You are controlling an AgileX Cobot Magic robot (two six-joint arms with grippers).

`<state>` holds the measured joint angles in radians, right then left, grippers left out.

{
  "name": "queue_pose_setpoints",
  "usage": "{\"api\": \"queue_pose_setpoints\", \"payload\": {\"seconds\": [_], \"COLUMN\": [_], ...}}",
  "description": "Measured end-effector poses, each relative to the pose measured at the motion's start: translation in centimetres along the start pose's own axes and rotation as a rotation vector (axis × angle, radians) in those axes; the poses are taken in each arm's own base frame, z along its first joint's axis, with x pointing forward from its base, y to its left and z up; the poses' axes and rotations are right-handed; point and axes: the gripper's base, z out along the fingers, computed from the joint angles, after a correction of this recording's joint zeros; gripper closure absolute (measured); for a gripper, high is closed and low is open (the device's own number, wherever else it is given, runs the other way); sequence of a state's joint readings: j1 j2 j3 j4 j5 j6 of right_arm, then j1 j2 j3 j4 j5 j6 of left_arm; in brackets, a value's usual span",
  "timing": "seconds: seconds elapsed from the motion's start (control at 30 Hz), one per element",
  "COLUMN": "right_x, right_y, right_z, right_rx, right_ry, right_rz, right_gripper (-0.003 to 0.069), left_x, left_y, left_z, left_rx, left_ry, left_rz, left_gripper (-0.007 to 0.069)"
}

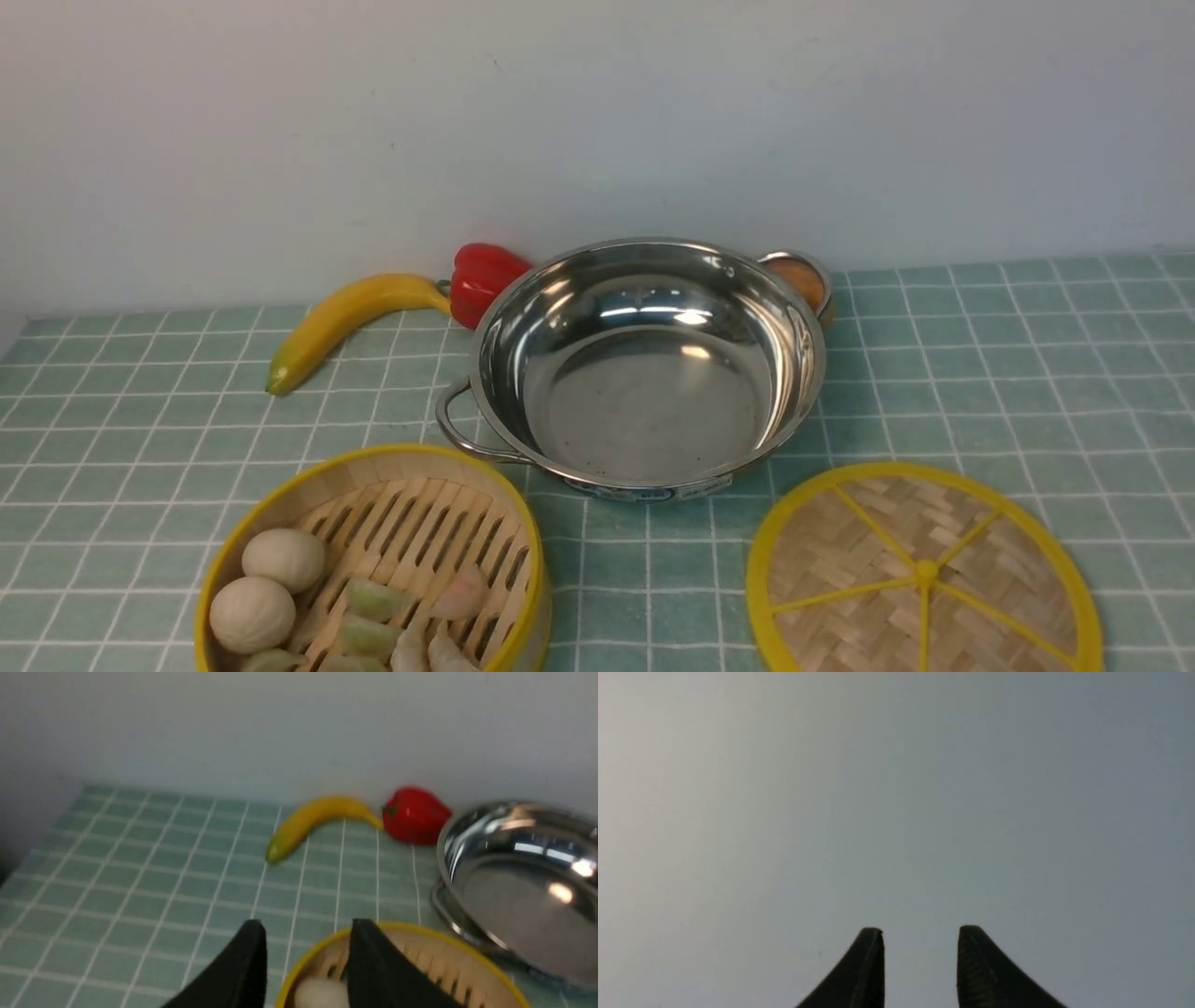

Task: Place the steamer in the pot on the blue tablecloth, and put the lid on the steamer.
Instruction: 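Grasp the rim of the steamer basket holding the buns with the left gripper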

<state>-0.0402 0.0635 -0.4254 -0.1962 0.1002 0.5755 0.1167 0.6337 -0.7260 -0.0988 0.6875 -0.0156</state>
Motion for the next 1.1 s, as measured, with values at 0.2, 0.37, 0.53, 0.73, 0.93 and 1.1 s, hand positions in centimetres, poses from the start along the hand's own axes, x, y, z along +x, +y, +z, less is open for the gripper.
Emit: {"api": "queue_pose_setpoints", "payload": {"seconds": [0.2, 0.37, 0.53, 0.73, 0.93, 1.1], "right_x": [-0.7, 3.0, 8.0, 12.2, 12.7, 12.6], "right_y": [-0.1, -0.1, -0.1, -1.0, -1.2, -1.2], "right_z": [3.5, 7.8, 10.3, 11.5, 11.5, 11.5], "right_rx": [0.167, 0.200, 0.063, 0.042, 0.043, 0.041], "right_ry": [0.315, 0.864, 1.277, 1.547, 1.577, 1.578], "right_rz": [0.056, 0.014, 0.009, 0.061, 0.066, 0.064], "right_gripper": [0.0417, 0.0417, 0.0417, 0.0417, 0.0417, 0.0417], "left_x": [-1.1, -1.4, -0.7, 1.0, 2.8, 4.0], "left_y": [0.4, 0.9, 1.3, 1.7, 2.0, 1.9], "left_z": [3.0, 6.7, 10.5, 15.5, 19.3, 21.1], "left_rx": [-0.051, -0.087, -0.079, -0.046, -0.008, 0.025], "left_ry": [0.318, 0.535, 0.638, 0.742, 0.796, 0.848], "left_rz": [0.036, 0.068, 0.135, 0.213, 0.245, 0.239], "left_gripper": [0.0382, 0.0382, 0.0382, 0.0382, 0.0382, 0.0382]}}
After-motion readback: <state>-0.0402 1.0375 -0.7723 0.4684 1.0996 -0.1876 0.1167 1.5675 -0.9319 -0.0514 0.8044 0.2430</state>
